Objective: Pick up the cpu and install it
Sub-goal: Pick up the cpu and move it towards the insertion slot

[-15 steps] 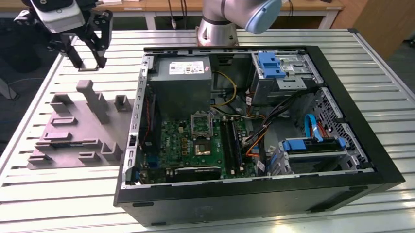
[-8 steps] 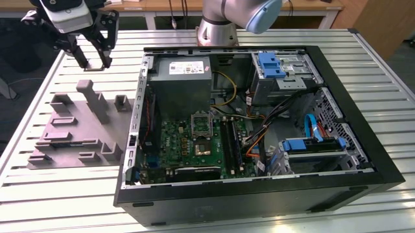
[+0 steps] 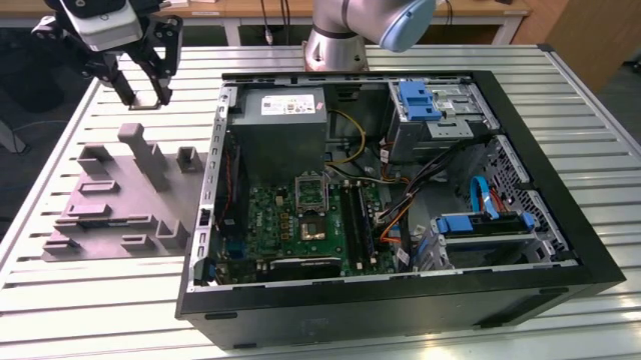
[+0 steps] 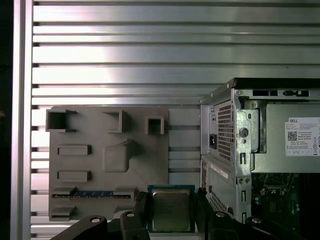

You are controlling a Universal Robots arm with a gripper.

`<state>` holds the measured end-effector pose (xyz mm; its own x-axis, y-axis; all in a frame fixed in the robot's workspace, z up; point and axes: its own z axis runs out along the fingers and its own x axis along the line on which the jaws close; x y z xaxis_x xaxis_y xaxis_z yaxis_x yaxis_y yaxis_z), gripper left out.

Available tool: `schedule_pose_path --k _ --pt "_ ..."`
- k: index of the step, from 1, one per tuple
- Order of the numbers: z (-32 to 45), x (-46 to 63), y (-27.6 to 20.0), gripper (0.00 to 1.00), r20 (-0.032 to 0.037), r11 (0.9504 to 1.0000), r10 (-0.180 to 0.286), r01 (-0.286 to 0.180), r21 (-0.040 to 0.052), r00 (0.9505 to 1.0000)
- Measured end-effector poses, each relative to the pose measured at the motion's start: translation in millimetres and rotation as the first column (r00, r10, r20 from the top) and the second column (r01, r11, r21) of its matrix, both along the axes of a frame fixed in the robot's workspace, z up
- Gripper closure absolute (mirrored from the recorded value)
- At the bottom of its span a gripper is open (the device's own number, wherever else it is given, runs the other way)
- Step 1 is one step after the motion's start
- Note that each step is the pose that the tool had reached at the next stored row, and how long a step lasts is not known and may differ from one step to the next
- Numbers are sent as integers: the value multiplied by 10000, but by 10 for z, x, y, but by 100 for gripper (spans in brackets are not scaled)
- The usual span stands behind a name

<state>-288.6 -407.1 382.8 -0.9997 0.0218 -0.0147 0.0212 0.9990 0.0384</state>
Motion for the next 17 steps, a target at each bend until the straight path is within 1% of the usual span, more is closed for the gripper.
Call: schedule_pose_path --k 3,11,17 --pt "0 9 0 53 0 10000 1 -1 0 10000" --pt "0 161 0 53 0 10000 1 -1 0 10000" --pt "0 146 0 53 0 10000 0 0 0 10000"
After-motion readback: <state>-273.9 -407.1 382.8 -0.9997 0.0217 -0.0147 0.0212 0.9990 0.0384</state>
